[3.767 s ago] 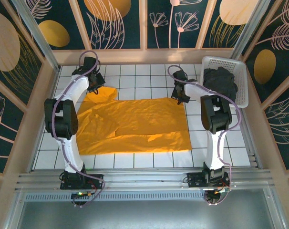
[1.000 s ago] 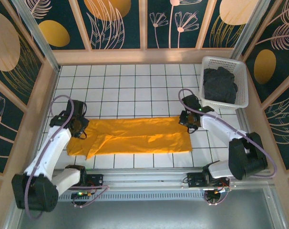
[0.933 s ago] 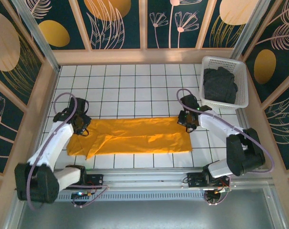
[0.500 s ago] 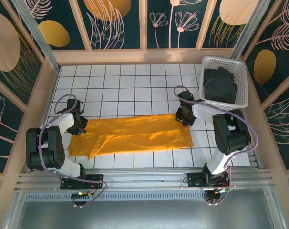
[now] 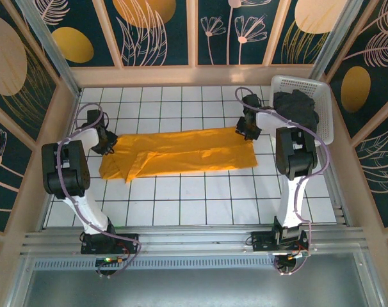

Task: Fold and stack the t-shirts

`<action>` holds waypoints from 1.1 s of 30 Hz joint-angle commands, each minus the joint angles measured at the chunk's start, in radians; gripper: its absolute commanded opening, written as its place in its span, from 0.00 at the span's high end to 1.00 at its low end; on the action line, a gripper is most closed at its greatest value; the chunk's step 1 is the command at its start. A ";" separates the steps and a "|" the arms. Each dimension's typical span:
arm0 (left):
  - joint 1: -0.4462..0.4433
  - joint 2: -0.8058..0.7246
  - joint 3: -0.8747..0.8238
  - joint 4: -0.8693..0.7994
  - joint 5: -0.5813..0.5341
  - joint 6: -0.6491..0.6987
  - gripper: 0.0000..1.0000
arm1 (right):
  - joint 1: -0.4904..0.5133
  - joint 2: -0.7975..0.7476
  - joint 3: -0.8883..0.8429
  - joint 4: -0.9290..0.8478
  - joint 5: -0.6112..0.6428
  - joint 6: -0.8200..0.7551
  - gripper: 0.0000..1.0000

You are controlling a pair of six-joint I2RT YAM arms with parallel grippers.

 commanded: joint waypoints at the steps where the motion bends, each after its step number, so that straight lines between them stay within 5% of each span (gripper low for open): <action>1: 0.006 -0.094 -0.013 -0.043 0.018 0.010 0.69 | 0.005 -0.058 0.003 -0.070 0.023 -0.058 0.64; 6: -0.042 -0.258 -0.110 -0.018 0.069 0.020 0.67 | 0.032 -0.158 -0.126 -0.042 0.029 -0.032 0.71; 10: -0.115 -0.268 -0.141 0.040 0.204 0.081 0.65 | 0.035 -0.192 -0.236 -0.015 0.028 -0.015 0.89; 13: -0.157 -0.254 -0.181 0.098 0.281 0.126 0.66 | 0.038 -0.222 -0.278 -0.004 0.051 -0.020 0.93; 22: -0.190 -0.201 -0.241 0.145 0.308 0.294 0.57 | 0.149 -0.370 -0.219 0.042 0.012 -0.138 0.58; 33: -0.228 -0.197 -0.289 0.211 0.338 0.310 0.60 | 0.226 -0.416 -0.196 0.024 -0.051 -0.089 0.55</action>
